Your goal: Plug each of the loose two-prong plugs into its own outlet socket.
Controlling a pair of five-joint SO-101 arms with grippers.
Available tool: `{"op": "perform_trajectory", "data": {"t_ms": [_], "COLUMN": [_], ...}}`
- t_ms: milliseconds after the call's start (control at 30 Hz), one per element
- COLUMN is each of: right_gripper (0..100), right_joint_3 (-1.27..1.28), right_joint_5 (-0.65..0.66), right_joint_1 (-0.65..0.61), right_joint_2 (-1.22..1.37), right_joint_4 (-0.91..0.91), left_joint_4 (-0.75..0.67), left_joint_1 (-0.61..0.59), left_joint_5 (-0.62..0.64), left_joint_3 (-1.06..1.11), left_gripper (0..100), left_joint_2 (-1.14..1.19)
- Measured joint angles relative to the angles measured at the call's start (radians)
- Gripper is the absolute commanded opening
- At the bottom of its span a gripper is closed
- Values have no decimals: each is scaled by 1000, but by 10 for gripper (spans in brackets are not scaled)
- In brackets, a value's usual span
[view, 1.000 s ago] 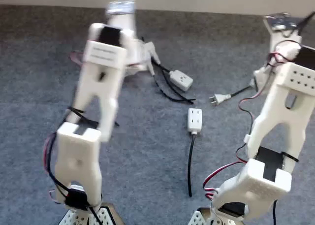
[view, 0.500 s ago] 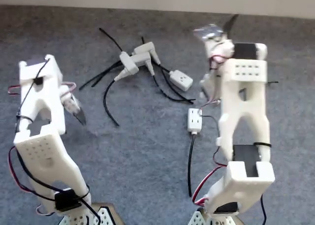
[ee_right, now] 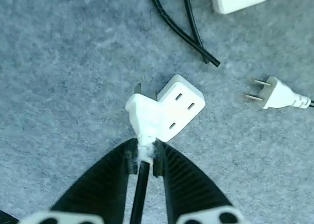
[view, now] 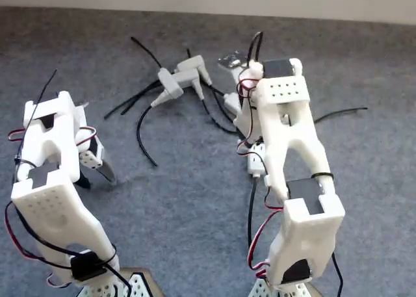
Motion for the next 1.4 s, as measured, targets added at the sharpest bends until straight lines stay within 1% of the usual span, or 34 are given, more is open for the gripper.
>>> {"op": "perform_trajectory", "data": {"t_ms": [267, 533, 933, 1133, 1400], "right_gripper": [5, 5, 5, 5, 5], "right_joint_3": [0, 0, 0, -3, -2], "right_joint_5": [0, 0, 0, 0, -14], "right_joint_1": [57, 63, 118, 126, 126], "right_joint_2": [0, 0, 14, 84, 97], "right_joint_4": [0, 0, 0, 0, 3], "left_joint_4": [0, 0, 0, 0, 0], "left_joint_1": [-26, -38, -52, -52, -54], "left_joint_5": [0, 0, 0, 0, 0], "left_joint_3": [0, 0, 0, 0, 0], "left_gripper": [232, 232, 232, 232, 232], "left_joint_2": [0, 0, 0, 0, 0]}}
